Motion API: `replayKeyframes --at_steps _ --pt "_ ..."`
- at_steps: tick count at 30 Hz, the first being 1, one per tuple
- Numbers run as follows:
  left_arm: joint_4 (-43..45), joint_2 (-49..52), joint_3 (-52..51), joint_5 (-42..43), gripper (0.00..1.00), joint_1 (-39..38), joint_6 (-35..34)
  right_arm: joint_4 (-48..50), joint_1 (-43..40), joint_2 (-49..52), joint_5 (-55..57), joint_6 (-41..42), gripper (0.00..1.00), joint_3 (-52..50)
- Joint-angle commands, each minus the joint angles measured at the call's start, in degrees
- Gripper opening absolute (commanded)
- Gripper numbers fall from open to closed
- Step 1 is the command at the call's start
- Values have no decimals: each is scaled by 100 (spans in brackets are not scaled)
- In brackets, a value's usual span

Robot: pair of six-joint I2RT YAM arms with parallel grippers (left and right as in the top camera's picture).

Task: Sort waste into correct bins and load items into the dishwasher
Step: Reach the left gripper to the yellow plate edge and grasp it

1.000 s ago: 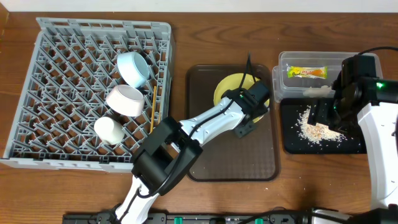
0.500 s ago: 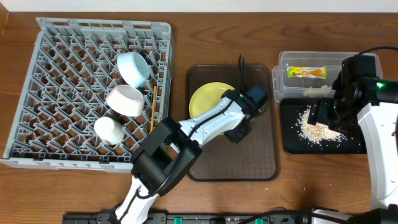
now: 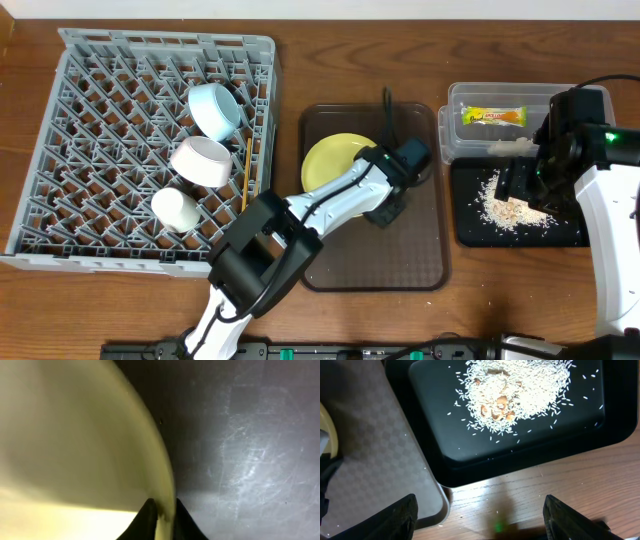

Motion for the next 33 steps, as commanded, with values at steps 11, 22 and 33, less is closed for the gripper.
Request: replayKeyframes --at_steps 11,22,33 --pt "-437 221 101 -1670 8 37 -46 13 -59 -76 -17 -63 78 42" --pt "-835 -87 380 -2057 8 22 -46 22 -59 -76 -20 -61 78 42" --pt "-828 -953 385 -2050 8 22 155 20 -59 -76 -22 -59 78 42"
